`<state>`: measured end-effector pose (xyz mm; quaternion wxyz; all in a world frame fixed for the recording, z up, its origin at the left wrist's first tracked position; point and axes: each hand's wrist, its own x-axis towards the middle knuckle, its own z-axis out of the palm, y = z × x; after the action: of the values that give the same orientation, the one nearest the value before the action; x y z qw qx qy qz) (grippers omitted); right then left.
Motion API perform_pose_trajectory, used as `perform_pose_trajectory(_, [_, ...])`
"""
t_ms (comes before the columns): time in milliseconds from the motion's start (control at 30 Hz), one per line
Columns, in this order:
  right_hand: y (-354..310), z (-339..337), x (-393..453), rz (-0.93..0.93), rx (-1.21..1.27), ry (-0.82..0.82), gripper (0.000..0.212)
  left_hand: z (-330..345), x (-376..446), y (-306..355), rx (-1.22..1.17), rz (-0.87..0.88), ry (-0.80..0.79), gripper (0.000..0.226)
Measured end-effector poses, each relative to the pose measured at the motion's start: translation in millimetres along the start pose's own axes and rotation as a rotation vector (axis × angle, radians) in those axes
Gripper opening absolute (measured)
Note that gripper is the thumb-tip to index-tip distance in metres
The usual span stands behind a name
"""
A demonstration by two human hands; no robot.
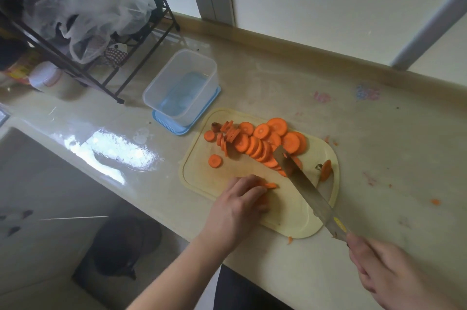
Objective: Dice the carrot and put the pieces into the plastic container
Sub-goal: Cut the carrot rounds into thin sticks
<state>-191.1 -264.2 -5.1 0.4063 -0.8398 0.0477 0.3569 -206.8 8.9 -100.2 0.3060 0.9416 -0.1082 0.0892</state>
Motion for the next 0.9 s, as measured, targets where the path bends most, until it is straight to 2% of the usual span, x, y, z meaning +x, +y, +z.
perform_pose_trajectory(300, [13, 0, -1, -0.05, -0.211, 0.027, 0.09, -10, -1, -1, 0.077, 0.039, 0.007, 0.03])
perform_pose_trajectory(400, [12, 5, 1, -0.044, -0.237, 0.041, 0.107, -13, 1, -3, 0.121, 0.061, -0.009, 0.03])
perform_pose_trajectory(500, [12, 20, 4, -0.067, -0.227, 0.111, 0.113, -12, 1, -2, 0.05, 0.028, -0.019, 0.03])
perform_pose_trajectory(600, [4, 41, 6, -0.105, -0.232, 0.069, 0.114, -9, 0, 4, 0.009, -0.008, -0.008, 0.034])
perform_pose_trajectory(667, [-3, 50, 6, -0.132, -0.228, 0.038, 0.1, -6, -1, 8, 0.025, -0.053, 0.022, 0.034])
perform_pose_trajectory(767, [-11, 48, 11, -0.133, -0.205, 0.031, 0.056, -1, -7, 16, 0.076, -0.113, 0.098, 0.028])
perform_pose_trajectory(833, [-14, 43, 15, -0.14, -0.188, 0.012, 0.049, 5, -9, 25, 0.088, -0.154, 0.146, 0.025])
perform_pose_trajectory(900, [-15, 41, 19, -0.17, -0.191, -0.028, 0.057, 10, -9, 33, 0.084, -0.203, 0.184, 0.02])
